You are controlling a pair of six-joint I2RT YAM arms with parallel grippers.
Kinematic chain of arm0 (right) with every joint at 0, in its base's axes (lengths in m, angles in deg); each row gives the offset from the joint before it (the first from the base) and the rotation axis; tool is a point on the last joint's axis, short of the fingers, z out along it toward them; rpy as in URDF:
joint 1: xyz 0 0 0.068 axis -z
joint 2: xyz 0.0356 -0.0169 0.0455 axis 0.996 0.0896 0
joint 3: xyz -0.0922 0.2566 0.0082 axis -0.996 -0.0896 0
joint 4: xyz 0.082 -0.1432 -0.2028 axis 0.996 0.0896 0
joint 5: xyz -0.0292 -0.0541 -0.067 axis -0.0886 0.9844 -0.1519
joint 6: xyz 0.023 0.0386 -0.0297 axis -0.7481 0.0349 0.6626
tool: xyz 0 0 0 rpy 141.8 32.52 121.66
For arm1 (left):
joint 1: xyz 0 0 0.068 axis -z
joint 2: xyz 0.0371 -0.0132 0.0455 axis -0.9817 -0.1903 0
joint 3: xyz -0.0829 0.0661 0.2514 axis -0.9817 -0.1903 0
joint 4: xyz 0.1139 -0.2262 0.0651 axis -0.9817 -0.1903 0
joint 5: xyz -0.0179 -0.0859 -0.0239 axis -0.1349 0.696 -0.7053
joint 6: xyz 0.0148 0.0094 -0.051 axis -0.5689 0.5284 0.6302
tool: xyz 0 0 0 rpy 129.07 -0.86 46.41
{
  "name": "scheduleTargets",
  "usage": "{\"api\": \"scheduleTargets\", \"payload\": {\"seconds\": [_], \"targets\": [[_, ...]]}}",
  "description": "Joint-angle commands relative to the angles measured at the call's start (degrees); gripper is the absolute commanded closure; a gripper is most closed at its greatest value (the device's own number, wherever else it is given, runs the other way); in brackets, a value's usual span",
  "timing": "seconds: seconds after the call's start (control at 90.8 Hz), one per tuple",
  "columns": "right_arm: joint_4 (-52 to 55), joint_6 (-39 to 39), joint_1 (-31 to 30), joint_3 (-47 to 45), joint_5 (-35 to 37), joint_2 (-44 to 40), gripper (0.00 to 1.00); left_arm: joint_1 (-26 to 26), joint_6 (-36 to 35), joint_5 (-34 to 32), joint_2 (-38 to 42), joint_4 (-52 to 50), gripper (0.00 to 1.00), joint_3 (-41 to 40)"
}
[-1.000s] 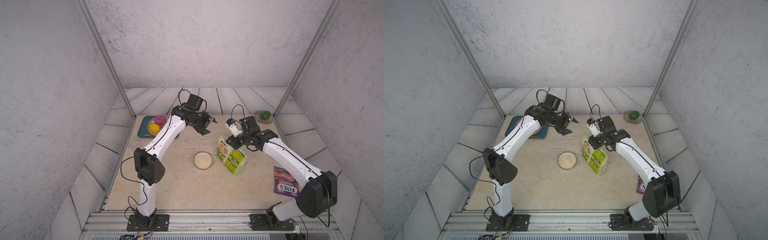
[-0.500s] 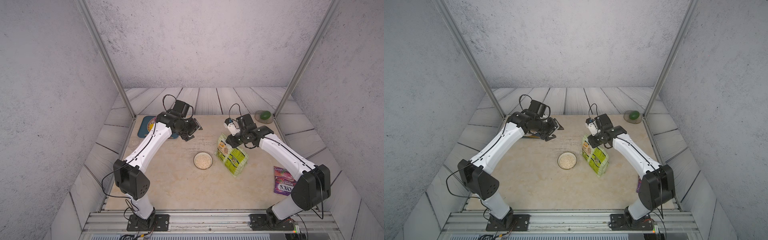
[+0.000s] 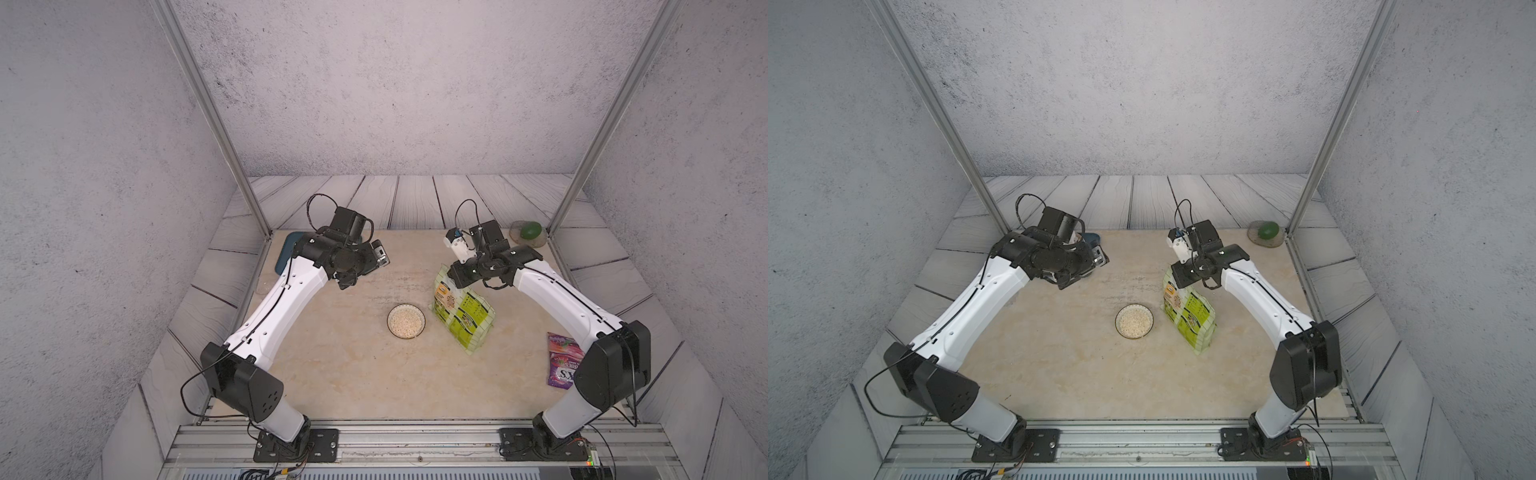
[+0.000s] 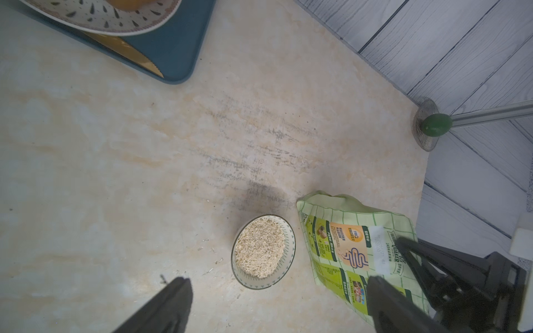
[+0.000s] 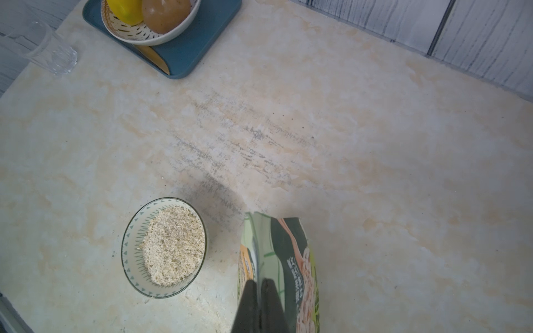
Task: Pour the oats into the breakfast bowl
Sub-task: Close the oats bag at the center of the board, then reset both arms
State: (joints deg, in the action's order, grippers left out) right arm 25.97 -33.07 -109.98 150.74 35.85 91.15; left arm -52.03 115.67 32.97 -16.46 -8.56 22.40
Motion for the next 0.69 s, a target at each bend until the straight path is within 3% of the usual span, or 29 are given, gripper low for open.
{"api": "scheduleTargets", "payload": {"seconds": [0.0,0.033,0.121,0.198,0.231,0.374,0.539,0.683], "targets": [[0.8,-0.1,-0.3,2.0,-1.9,-0.8,1.0,-0.2,-2.7,-4.5,3.3,3.3,0.0,-2.6],[0.8,-0.6,-0.2,2.3,-2.1,-1.4,0.97,-0.2,-3.1,-5.5,4.2,3.7,0.0,-3.1],[0.3,-2.8,-0.3,2.6,-1.7,-3.5,0.5,-0.3,-4.7,-8.7,6.9,5.5,0.0,-4.8],[-1.3,-4.8,-0.3,1.3,-0.9,-7.3,0.14,-0.3,-6.1,-12.0,8.9,6.3,0.0,-5.9],[-3.0,-5.7,-0.3,0.0,-0.4,-9.2,0.04,-0.4,-6.9,-13.6,9.6,6.2,0.0,-6.1],[-11.9,-10.2,-0.2,-7.4,10.6,-20.9,0.01,-0.6,-9.2,-21.4,12.5,6.5,0.0,-7.7],[-25.3,-6.6,-0.1,-17.8,22.8,-36.5,0.01,-2.7,-14.6,-25.4,16.8,14.4,0.0,-15.2],[-29.3,-3.7,-0.1,-26.0,38.3,-44.7,0.01,-10.0,-14.3,-28.2,17.2,16.6,0.0,-22.2]]}}
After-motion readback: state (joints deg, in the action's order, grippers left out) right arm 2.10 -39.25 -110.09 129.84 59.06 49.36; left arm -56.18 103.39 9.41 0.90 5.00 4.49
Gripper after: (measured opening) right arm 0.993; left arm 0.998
